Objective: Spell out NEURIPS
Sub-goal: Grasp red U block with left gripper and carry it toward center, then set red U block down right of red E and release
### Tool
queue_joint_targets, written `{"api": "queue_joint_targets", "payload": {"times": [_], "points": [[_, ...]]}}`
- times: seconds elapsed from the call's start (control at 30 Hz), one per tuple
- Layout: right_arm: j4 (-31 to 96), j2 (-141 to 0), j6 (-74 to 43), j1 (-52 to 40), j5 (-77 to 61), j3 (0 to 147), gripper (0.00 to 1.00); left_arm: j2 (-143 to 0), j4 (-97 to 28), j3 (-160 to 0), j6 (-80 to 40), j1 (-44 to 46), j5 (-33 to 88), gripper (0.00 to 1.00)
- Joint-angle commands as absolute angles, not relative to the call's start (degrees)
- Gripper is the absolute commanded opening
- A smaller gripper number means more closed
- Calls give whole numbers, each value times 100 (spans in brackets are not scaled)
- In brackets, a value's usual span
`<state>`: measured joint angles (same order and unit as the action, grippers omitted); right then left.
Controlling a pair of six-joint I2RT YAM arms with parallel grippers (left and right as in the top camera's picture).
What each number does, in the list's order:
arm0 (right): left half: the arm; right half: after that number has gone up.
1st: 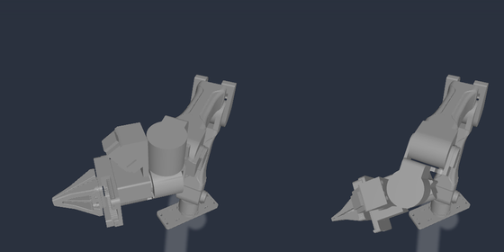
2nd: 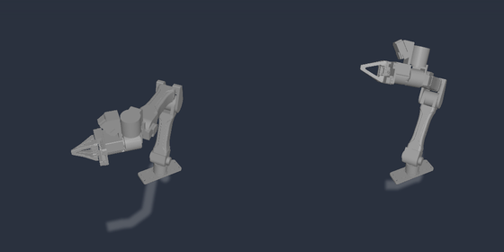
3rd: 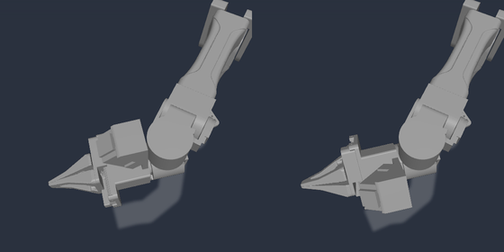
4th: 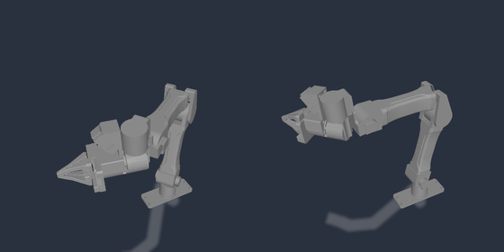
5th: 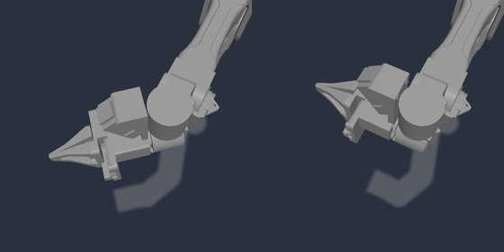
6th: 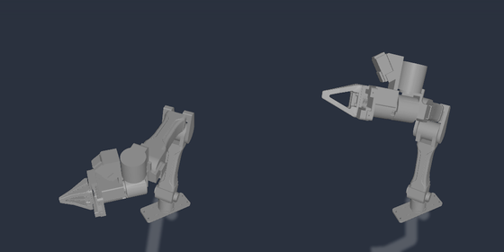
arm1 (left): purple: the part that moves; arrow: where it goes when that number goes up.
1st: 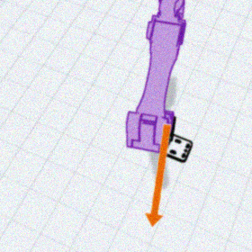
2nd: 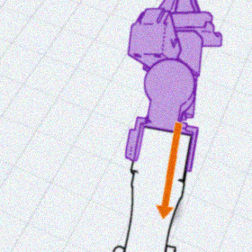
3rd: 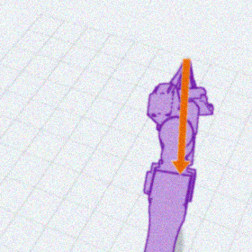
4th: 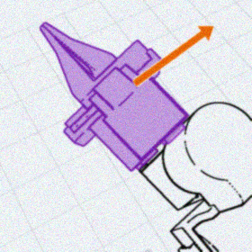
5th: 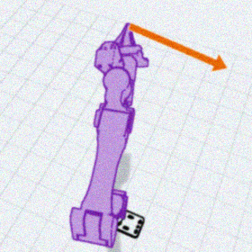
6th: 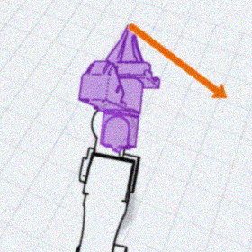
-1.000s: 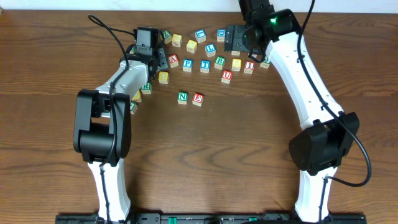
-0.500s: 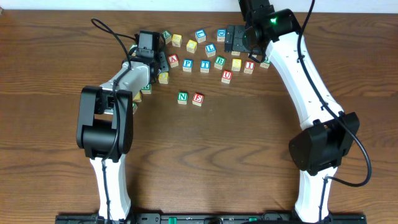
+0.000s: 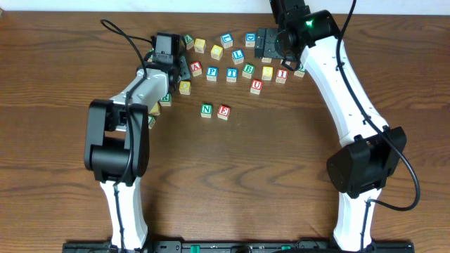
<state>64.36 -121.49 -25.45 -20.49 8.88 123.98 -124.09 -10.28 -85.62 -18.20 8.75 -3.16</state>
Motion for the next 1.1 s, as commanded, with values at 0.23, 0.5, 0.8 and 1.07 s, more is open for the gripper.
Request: {"api": "queue_joint_targets", "payload": {"times": [0.23,0.5,0.8,1.07], "points": [[6390,-12204,-2604,-2036,1166,12355,97,-11281,-2023,-8654,-1743,1247,-342,34],[6309,-12204,-2604,-1785,1155,12355,98,-11137,-3129,-8643,-1466,2174,305,34],[6259,-12204,-2561,-1260,858,12355,94,-11172,-3212,-8635,-1463,3140,301,34],[6289,-12204,-2460,-972,561,12355,94,-11622,-2915,-8635,-1463,3629,303,34]]}}
